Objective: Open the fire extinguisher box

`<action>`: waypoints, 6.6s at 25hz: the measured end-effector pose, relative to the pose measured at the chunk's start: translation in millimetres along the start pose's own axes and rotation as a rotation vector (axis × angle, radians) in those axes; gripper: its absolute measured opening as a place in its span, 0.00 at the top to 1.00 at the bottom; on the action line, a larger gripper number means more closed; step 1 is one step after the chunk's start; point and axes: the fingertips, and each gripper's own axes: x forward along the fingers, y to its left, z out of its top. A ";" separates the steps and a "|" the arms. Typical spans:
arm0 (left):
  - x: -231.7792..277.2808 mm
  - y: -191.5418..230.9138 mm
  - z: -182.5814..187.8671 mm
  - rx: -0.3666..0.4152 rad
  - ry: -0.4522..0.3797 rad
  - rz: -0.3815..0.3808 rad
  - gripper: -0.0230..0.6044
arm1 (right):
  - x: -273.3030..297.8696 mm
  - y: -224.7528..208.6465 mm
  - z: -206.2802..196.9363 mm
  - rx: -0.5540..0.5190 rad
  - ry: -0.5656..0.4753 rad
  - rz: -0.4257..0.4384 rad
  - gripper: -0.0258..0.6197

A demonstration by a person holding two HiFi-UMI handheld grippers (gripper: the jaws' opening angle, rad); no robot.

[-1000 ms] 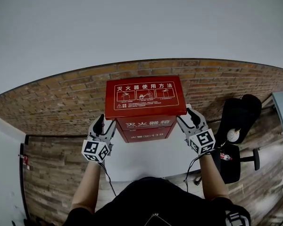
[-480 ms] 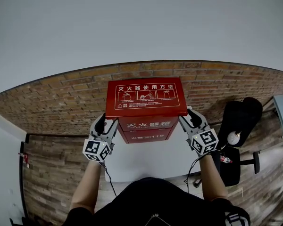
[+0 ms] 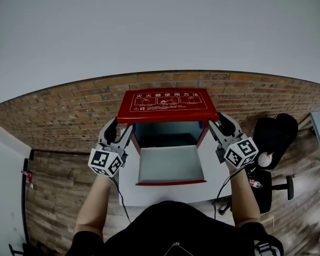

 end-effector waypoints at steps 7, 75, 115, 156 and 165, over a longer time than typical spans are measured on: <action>28.2 16.1 42.8 0.020 -0.025 -0.004 0.49 | 28.0 -15.9 46.8 -0.007 -0.040 -0.001 0.65; 110.8 62.1 101.7 0.025 -0.024 0.089 0.49 | -15.7 -45.3 -82.2 0.069 0.167 -0.333 0.64; 98.9 61.9 84.1 0.011 0.018 0.118 0.49 | -56.0 15.6 -217.5 0.105 0.514 -0.424 0.78; -142.8 -46.1 -26.6 -0.011 0.009 0.164 0.73 | -140.7 63.3 -56.6 -0.053 0.077 -0.456 0.87; -179.4 -94.7 -46.8 -0.034 0.045 0.065 0.87 | -128.2 174.8 -43.4 -0.036 0.043 -0.238 0.93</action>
